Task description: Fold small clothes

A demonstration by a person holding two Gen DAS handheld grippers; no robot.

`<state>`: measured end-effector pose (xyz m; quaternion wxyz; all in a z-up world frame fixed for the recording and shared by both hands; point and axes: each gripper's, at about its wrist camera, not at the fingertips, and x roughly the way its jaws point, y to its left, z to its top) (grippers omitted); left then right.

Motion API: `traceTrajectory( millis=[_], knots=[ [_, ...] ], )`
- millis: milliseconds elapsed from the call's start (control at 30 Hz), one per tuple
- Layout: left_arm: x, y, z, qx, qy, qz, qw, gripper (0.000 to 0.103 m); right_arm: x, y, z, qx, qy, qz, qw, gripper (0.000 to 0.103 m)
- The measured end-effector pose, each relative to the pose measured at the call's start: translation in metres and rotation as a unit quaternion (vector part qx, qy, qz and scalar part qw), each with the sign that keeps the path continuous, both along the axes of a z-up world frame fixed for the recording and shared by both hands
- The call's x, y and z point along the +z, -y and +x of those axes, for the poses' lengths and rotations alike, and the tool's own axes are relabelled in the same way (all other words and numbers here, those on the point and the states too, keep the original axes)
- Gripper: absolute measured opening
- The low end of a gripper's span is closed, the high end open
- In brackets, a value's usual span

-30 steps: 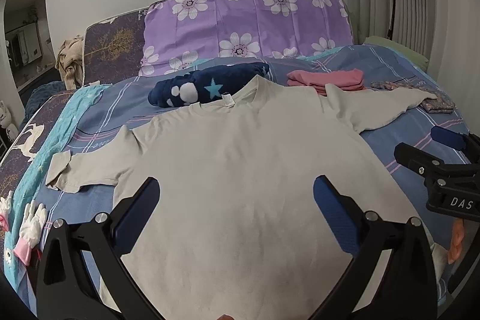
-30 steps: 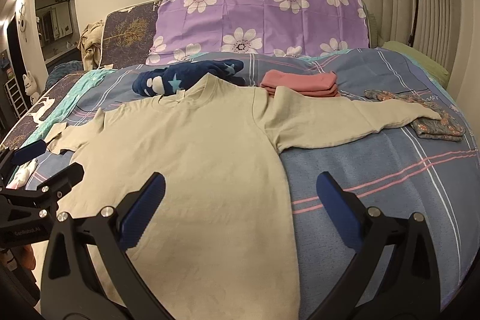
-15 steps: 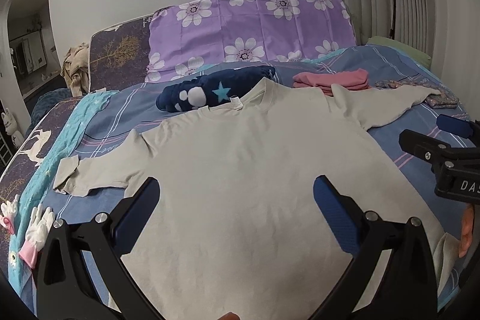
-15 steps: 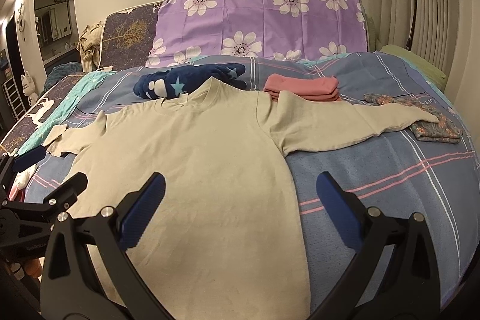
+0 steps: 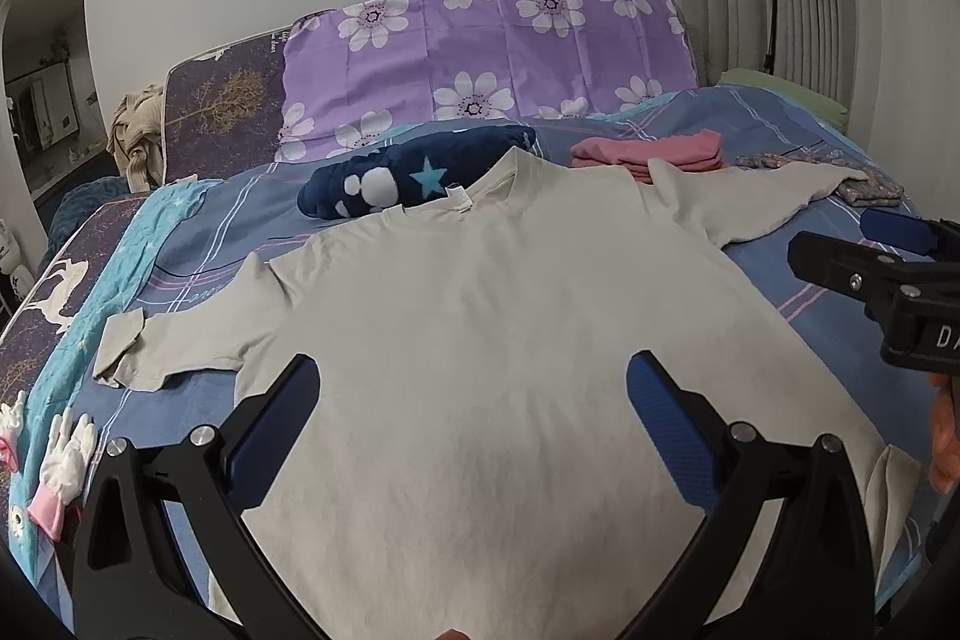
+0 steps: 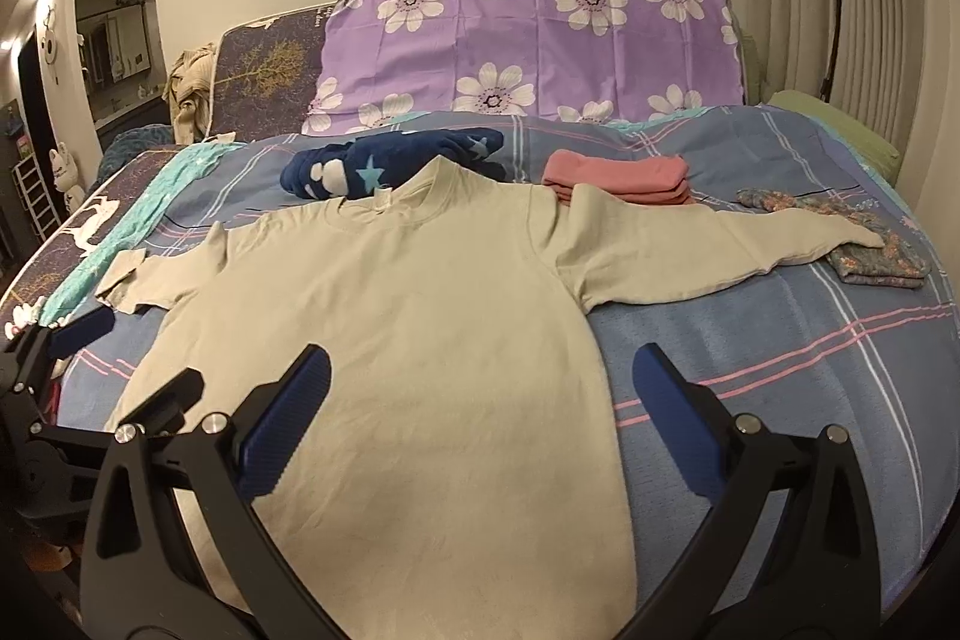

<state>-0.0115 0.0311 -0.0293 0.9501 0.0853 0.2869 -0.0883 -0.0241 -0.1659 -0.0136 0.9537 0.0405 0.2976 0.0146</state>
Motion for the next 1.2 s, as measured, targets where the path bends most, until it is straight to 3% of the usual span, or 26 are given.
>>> traceTrajectory(
  millis=[867, 1200],
  knots=[
    [-0.006, -0.007, -0.003, -0.002, 0.037, 0.013, 0.9992, 0.102, -0.002, -0.016, 0.007, -0.012, -0.017, -0.044, 0.999, 0.101],
    [-0.006, -0.022, 0.001, 0.018, 0.048, -0.018, 0.9985, 0.102, -0.004, -0.018, 0.01, -0.005, -0.023, -0.045, 0.999, 0.101]
  ],
)
